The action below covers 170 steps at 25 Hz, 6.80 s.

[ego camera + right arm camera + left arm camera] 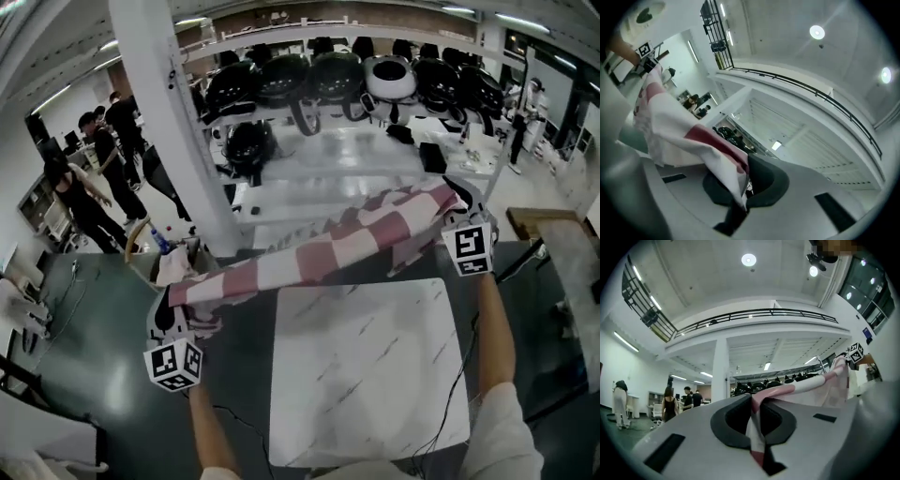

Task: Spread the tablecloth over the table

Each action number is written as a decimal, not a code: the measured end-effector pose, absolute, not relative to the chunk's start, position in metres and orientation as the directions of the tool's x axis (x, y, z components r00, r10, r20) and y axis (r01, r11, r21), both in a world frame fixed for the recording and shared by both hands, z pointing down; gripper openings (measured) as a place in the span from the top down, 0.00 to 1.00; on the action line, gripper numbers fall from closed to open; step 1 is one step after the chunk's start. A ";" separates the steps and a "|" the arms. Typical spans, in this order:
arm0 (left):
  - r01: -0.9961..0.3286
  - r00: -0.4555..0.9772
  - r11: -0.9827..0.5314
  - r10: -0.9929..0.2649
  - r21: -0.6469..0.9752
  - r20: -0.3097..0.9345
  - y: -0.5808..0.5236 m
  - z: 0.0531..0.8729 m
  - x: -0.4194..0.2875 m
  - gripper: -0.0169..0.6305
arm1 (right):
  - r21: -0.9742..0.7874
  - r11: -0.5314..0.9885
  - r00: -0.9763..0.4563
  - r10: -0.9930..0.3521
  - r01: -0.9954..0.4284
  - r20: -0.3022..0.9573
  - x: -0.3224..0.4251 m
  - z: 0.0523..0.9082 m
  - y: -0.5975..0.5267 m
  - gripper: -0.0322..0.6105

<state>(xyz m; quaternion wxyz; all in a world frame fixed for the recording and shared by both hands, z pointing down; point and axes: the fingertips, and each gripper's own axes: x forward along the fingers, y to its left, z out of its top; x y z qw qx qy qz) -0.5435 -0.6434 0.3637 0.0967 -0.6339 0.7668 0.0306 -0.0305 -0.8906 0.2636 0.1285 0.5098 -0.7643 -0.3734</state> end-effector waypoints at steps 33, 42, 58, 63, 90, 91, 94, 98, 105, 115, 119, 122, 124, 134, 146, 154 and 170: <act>-0.945 -0.029 -0.007 -0.994 -0.327 0.105 -0.450 0.502 -0.369 0.93 | 0.644 0.350 -0.193 -0.933 -0.680 0.304 0.214 0.539 -0.543 0.93; -0.954 -0.045 -0.010 -0.983 -0.301 0.175 -0.342 0.548 -0.353 0.93 | 0.630 0.399 -0.191 -0.908 -0.666 0.374 0.231 0.583 -0.451 0.93; -0.971 -0.127 0.050 -0.937 -0.236 0.325 -0.218 0.581 -0.310 0.93 | 0.550 0.521 -0.275 -0.839 -0.653 0.469 0.268 0.618 -0.350 0.93; -0.975 -0.131 0.052 -0.921 -0.216 0.367 -0.164 0.618 -0.302 0.93 | 0.532 0.537 -0.274 -0.825 -0.655 0.495 0.274 0.653 -0.293 0.93; -0.951 -0.093 -0.154 -0.684 -0.269 0.723 -0.085 0.864 -0.287 0.51 | 0.351 0.670 -0.216 -0.611 -0.655 0.762 0.261 0.863 -0.214 0.37; -0.954 -0.089 -0.152 -0.680 -0.258 0.728 -0.079 0.868 -0.285 0.51 | 0.346 0.671 -0.217 -0.606 -0.656 0.765 0.261 0.866 -0.209 0.37; -0.963 -0.083 -0.137 -0.674 -0.234 0.734 -0.067 0.875 -0.282 0.50 | 0.331 0.666 -0.224 -0.605 -0.669 0.764 0.261 0.870 -0.204 0.38; -0.965 -0.078 -0.125 -0.696 -0.229 0.714 -0.069 0.864 -0.273 0.57 | 0.330 0.646 -0.245 -0.636 -0.689 0.732 0.253 0.861 -0.206 0.50; -0.966 -0.046 -0.121 -0.787 -0.226 0.615 -0.109 0.812 -0.243 0.87 | 0.298 0.598 -0.301 -0.698 -0.744 0.650 0.234 0.812 -0.226 0.70; -0.967 0.112 -0.204 -0.875 -0.149 0.471 -0.159 0.700 -0.181 0.93 | 0.232 0.501 -0.347 -0.802 -0.834 0.486 0.209 0.695 -0.234 0.93; -0.968 0.151 -0.215 -0.911 -0.131 0.384 -0.183 0.650 -0.165 0.93 | 0.227 0.471 -0.362 -0.845 -0.852 0.394 0.199 0.645 -0.246 0.93; -0.968 0.173 -0.224 -0.923 -0.115 0.344 -0.183 0.619 -0.157 0.93 | 0.233 0.462 -0.371 -0.861 -0.855 0.347 0.193 0.613 -0.240 0.93; -0.967 0.185 -0.230 -0.931 -0.113 0.315 -0.186 0.602 -0.153 0.93 | 0.248 0.455 -0.374 -0.873 -0.855 0.314 0.189 0.594 -0.240 0.93; -0.966 0.213 -0.236 -0.957 -0.104 0.196 -0.214 0.540 -0.141 0.93 | 0.276 0.425 -0.384 -0.903 -0.862 0.194 0.184 0.535 -0.252 0.93; -0.964 0.233 -0.250 -0.959 -0.094 0.161 -0.215 0.519 -0.128 0.93 | 0.247 0.435 -0.412 -0.900 -0.866 0.142 0.174 0.513 -0.248 0.93; -0.967 0.230 -0.244 -0.960 -0.077 0.162 -0.221 0.524 -0.131 0.93 | 0.241 0.445 -0.420 -0.895 -0.862 0.150 0.164 0.521 -0.252 0.93; -0.967 0.235 -0.248 -0.959 -0.064 0.159 -0.227 0.524 -0.127 0.93 | 0.242 0.459 -0.430 -0.888 -0.855 0.162 0.158 0.525 -0.257 0.93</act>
